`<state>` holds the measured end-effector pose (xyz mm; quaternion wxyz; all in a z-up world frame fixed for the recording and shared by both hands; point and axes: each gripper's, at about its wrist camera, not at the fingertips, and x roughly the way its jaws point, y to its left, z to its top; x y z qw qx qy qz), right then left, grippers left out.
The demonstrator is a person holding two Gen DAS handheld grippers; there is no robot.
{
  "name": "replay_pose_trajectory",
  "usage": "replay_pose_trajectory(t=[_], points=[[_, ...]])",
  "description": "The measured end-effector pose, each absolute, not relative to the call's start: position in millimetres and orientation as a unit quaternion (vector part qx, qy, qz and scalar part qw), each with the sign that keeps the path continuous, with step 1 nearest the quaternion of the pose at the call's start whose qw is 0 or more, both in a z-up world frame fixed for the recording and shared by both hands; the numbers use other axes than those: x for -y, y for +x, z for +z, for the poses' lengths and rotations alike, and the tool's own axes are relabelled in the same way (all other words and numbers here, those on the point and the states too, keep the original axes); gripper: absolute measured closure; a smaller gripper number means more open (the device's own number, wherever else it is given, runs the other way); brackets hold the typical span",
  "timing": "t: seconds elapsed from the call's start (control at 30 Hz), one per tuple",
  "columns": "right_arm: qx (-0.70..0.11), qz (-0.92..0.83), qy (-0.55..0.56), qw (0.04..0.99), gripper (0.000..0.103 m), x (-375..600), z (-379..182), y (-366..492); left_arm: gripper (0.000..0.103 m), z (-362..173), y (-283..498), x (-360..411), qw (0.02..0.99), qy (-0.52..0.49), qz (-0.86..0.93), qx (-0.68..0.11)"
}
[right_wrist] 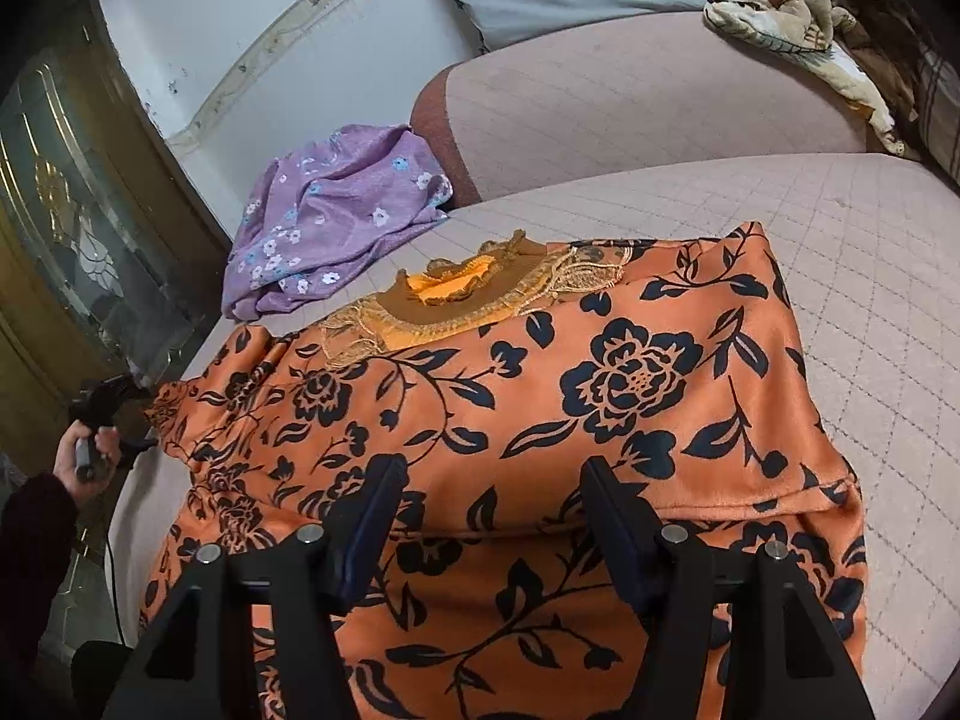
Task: Fold small clothes
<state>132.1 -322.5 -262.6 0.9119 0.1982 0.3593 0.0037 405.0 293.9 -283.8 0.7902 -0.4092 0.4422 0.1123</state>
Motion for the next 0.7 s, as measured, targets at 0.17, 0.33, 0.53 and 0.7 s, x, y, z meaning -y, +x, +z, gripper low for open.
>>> replay_pose_trajectory(t=[0.17,0.33,0.53,0.7], points=[[-0.367,-0.016,0.196,0.909,0.045,328,-269,141,0.094,-280,423,-274,0.81,-0.331,0.125,-0.468],[-0.333,-0.057,0.203,0.919,0.052,347,-256,132,0.095,-220,415,-224,0.867,-0.218,0.1,-0.436],[-0.275,-0.106,0.278,0.914,0.052,397,-233,106,0.095,-114,377,-105,0.913,-0.096,-0.035,-0.394],[-0.227,-0.145,0.347,0.898,0.052,440,-217,75,0.095,-52,322,36,0.914,-0.002,-0.169,-0.369]])
